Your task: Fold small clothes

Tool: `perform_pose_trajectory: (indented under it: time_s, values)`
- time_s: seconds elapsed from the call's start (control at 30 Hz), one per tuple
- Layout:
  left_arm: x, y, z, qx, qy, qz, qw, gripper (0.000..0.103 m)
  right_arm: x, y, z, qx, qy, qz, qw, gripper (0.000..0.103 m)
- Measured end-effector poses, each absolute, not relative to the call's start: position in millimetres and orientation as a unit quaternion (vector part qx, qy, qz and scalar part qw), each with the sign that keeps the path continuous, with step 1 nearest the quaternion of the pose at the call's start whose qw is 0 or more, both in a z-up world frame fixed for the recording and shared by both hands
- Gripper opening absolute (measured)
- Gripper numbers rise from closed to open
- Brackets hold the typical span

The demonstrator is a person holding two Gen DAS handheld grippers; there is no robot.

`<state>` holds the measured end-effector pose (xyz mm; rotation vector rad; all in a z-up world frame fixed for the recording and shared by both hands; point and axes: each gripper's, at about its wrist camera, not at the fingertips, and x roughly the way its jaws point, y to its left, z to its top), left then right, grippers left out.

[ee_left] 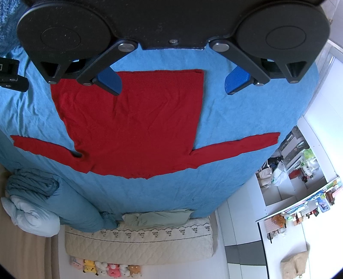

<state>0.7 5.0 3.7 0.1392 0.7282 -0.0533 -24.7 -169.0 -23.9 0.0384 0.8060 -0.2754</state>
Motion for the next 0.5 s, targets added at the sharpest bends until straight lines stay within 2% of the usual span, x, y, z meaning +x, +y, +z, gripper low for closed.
perform_pose_trajectory:
  time_s: [0.5]
  values:
    - [1.3,5.3,4.5,0.067,0.358,-0.023,0.931,0.103,-24.4,-172.3,-24.3,0.021,0.391,-0.134,0.910,0.103]
